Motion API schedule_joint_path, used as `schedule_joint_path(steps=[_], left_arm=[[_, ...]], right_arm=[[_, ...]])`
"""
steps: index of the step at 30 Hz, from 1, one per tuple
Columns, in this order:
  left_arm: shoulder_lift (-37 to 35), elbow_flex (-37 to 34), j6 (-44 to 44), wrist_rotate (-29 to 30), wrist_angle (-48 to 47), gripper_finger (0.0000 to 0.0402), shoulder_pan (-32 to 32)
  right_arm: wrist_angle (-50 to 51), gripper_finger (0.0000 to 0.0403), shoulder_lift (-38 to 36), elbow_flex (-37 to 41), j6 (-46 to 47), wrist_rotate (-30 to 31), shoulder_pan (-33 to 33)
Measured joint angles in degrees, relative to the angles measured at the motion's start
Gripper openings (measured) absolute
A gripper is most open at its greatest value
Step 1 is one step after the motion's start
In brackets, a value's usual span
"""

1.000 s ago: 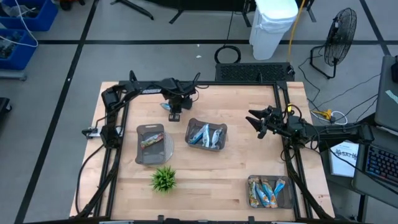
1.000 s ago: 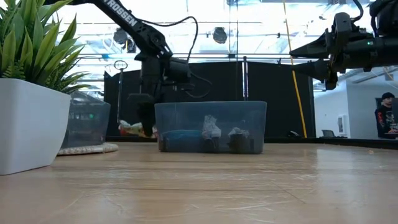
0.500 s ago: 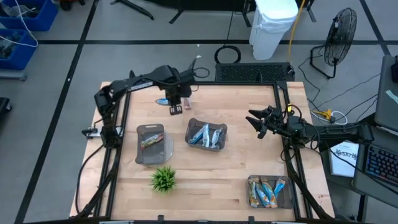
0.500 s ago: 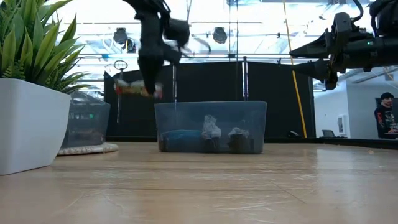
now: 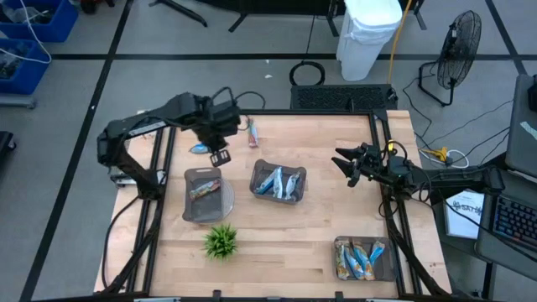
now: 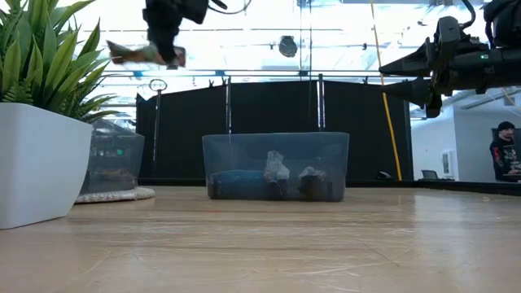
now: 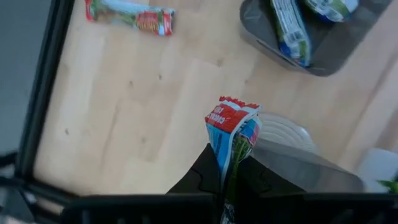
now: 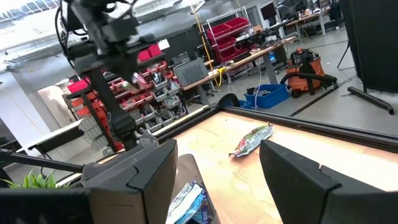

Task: Pick and place Granola Bars by type
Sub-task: Put the red granola bar into the middle left black bin

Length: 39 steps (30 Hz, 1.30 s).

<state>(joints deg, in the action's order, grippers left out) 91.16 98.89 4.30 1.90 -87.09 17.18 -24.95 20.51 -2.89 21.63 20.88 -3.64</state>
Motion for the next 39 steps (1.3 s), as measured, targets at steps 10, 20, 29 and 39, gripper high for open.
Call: schedule_joint_path(steps=[10,20,29,39], left_arm=[[-4.1,-2.8,14.9,1.3,-2.9,0.0012,-10.5],[-11.5,-19.3,24.9,2.8,0.8,0.0012,-18.9],[-15.6,-29.7,29.8,2.2,10.8,0.0012,-21.2],[-16.0,-39.2,31.9,0.6,22.0,0.0011,-21.5]], right_arm=[[0.0,0.0222,0.0,0.0,0.0,0.0,0.0],[0.0,0.0222,0.0,0.0,0.0,0.0,0.0],[0.0,0.0222,0.0,0.0,0.0,0.0,0.0],[0.0,0.0222,0.0,0.0,0.0,0.0,0.0]])
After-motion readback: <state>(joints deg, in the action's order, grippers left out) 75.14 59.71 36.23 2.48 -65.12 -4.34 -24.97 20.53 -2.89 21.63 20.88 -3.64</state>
